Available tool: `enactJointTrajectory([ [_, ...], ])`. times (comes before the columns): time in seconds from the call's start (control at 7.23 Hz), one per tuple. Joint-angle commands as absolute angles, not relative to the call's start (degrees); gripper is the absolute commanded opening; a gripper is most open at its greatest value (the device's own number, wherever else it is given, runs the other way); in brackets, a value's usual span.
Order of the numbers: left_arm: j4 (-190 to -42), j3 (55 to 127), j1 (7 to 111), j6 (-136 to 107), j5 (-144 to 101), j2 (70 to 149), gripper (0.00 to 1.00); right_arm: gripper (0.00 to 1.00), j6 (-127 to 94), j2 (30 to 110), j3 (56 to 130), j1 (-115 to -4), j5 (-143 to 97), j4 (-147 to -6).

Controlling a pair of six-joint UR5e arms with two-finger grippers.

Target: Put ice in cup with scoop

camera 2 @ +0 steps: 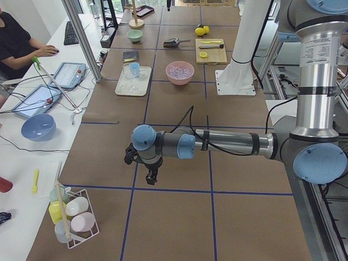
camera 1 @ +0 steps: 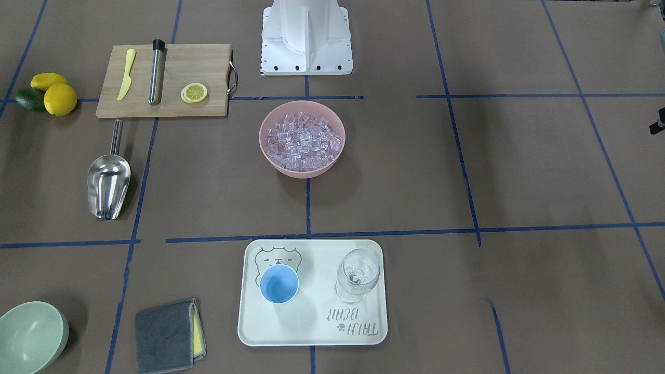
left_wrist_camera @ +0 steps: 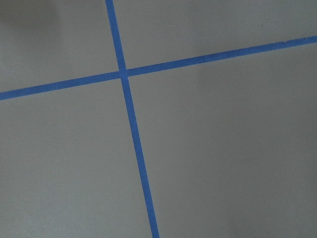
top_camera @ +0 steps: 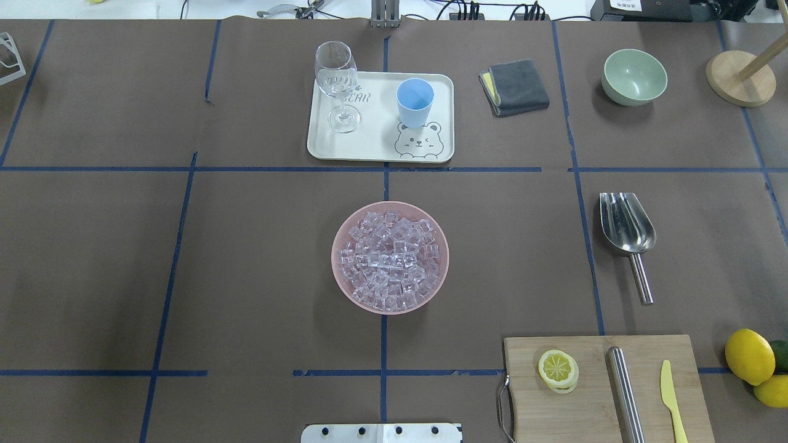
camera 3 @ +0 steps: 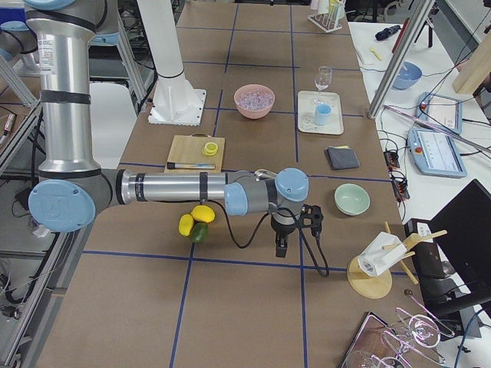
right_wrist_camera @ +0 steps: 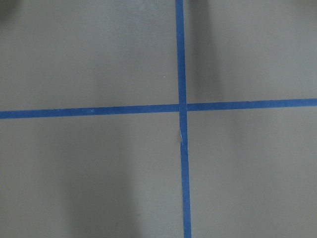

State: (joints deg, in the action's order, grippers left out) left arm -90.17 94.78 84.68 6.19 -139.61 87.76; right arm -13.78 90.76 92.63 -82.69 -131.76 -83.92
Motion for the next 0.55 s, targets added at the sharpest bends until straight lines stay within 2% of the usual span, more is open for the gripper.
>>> enactJointTrajectory([
  [0.0,-90.8,95.1,84.6,6.2,-139.7,88.4,1.00,1.00,-13.8,90.7,92.7,-82.7,-131.7,-83.9],
  [0.42,-91.9,95.5,84.6,6.1,-139.7,88.8,1.00,1.00,-13.8,90.9,93.2,-82.6,-132.2,-83.8],
])
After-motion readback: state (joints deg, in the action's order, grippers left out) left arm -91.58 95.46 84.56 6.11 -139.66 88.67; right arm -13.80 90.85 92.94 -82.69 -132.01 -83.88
